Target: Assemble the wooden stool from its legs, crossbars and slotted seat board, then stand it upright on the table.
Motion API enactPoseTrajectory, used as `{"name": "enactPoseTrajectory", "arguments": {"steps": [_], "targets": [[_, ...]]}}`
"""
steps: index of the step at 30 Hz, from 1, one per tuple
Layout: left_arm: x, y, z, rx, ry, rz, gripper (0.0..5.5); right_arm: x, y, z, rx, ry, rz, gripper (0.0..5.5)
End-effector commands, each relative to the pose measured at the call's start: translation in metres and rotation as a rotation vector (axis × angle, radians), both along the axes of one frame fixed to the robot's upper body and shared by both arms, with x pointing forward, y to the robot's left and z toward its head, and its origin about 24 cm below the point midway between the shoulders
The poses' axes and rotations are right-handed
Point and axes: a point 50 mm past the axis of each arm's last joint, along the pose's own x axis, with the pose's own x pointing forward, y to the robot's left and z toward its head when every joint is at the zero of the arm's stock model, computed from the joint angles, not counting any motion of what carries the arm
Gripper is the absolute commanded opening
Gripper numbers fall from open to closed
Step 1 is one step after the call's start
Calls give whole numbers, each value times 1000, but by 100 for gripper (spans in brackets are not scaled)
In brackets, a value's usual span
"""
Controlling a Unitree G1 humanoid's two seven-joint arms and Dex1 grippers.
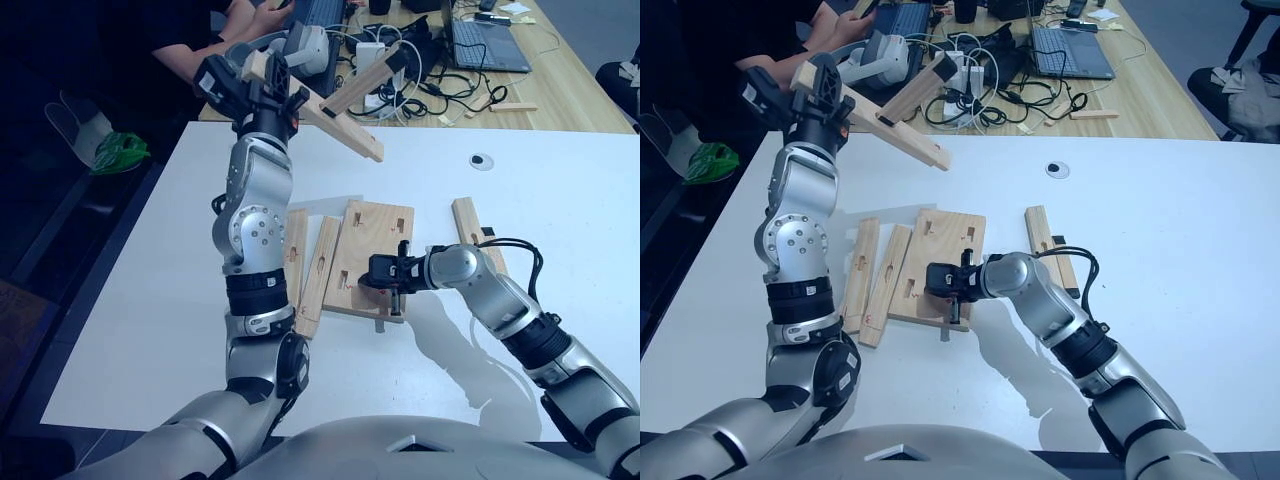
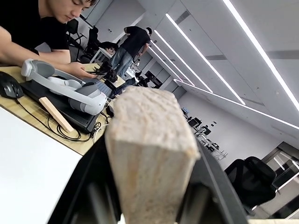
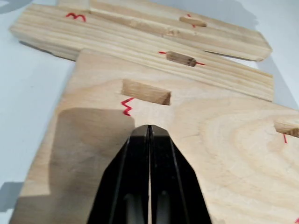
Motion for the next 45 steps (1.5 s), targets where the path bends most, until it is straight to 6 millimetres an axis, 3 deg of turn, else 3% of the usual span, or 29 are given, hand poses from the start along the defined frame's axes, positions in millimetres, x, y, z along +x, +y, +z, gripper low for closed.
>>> {"name": "enactPoseTrajectory", "arguments": {"steps": [1,3,7,10,18,28,37,45], "targets": [[-10,20,14,147,-18,-74,101,-1,-20,4,52,4,-119,0],[-16,31,18,180,9,-118,101,-4,-39,4,63,27,-194,0],[-40,43,15,233,163,-257,101,-10,-98,-9,30,11,-443,0],[-58,38,1,238,279,-347,101,-8,-117,-19,30,-47,-565,0],[-86,30,-30,267,426,-347,101,-5,-118,-21,88,-61,-605,0],[-86,39,-27,380,435,-266,101,-3,-119,-21,152,-46,-663,0],[-80,47,-15,279,391,-151,101,-4,-123,-21,158,-33,-683,0],[-85,47,-20,354,415,-170,101,-2,-125,-19,155,-24,-694,0]]}}
